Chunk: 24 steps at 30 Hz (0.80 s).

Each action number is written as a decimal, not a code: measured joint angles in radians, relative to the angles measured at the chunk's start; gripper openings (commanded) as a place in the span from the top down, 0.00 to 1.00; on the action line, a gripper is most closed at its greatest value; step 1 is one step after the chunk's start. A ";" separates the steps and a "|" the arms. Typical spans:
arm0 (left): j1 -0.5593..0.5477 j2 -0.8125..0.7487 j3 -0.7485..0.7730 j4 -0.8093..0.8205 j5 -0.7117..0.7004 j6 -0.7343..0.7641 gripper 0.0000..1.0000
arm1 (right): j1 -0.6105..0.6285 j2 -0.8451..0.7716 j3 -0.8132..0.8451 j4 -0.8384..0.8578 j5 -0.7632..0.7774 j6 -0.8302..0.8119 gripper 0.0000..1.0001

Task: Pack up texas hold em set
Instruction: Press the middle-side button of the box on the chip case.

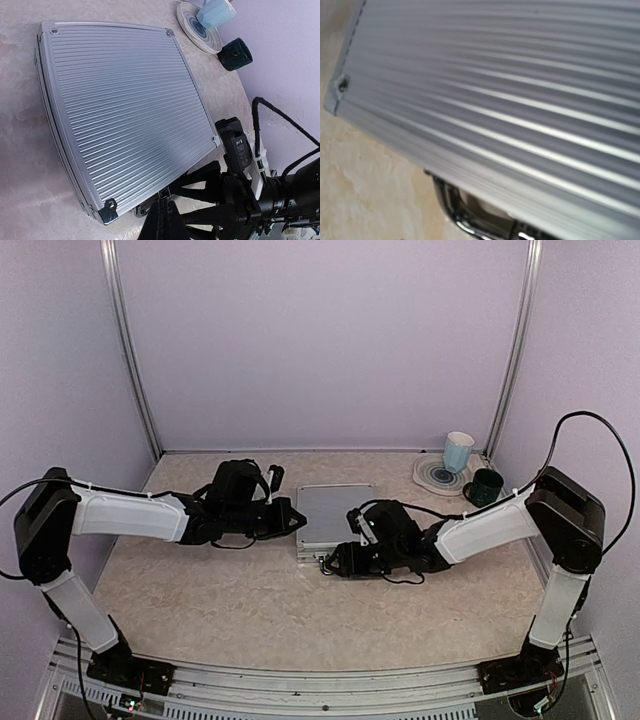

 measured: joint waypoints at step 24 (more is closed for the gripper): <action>0.002 -0.005 -0.001 -0.018 -0.013 -0.001 1.00 | 0.000 -0.103 0.027 -0.126 0.050 -0.111 0.67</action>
